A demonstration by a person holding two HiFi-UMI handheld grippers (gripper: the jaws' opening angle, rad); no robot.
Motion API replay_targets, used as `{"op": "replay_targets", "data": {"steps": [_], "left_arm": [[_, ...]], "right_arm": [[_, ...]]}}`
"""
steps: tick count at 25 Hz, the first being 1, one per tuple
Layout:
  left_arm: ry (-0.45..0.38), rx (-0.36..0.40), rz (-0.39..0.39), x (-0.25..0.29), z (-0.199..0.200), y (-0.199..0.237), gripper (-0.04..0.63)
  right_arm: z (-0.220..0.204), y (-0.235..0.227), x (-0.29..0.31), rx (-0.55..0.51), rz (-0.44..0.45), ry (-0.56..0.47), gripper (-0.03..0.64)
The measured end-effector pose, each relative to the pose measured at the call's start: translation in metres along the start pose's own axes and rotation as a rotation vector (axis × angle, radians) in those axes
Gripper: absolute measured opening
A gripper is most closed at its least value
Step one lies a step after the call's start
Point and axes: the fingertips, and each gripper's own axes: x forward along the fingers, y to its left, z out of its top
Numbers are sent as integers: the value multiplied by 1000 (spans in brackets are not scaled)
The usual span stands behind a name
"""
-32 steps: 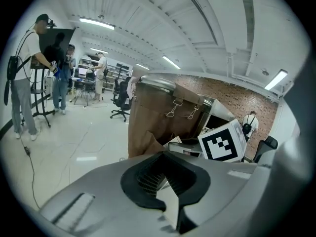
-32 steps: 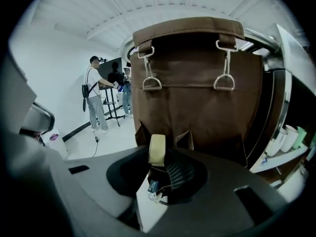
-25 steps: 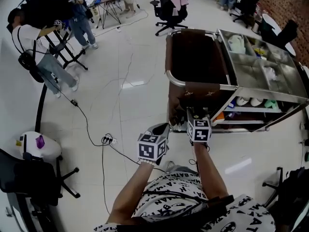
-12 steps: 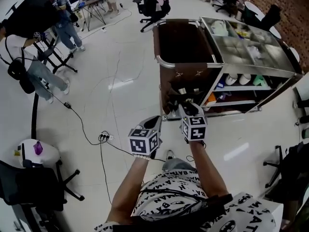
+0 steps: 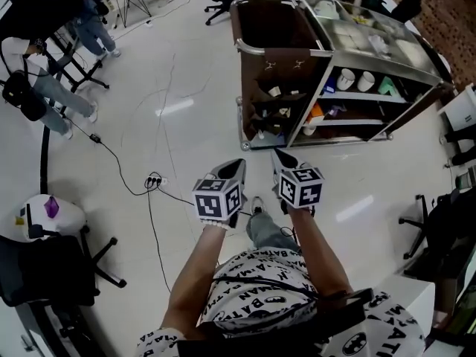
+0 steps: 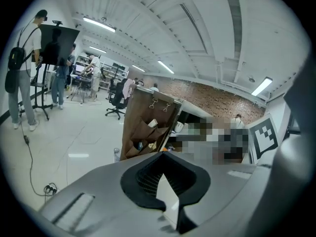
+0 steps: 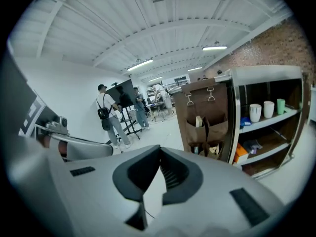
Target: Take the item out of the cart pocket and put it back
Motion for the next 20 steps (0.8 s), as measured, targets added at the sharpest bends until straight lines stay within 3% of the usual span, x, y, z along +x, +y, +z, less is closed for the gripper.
{"op": "replay_targets", "data": {"steps": [11,20], "left_arm": [[5,-14,-67,-68,-58,-39,2],[-27,5,-104,-105,-71,-68,2]], "right_arm": [[-66,69,-72,46,48,33,0],[-67,97,-119,-6,34,-10,0]]}}
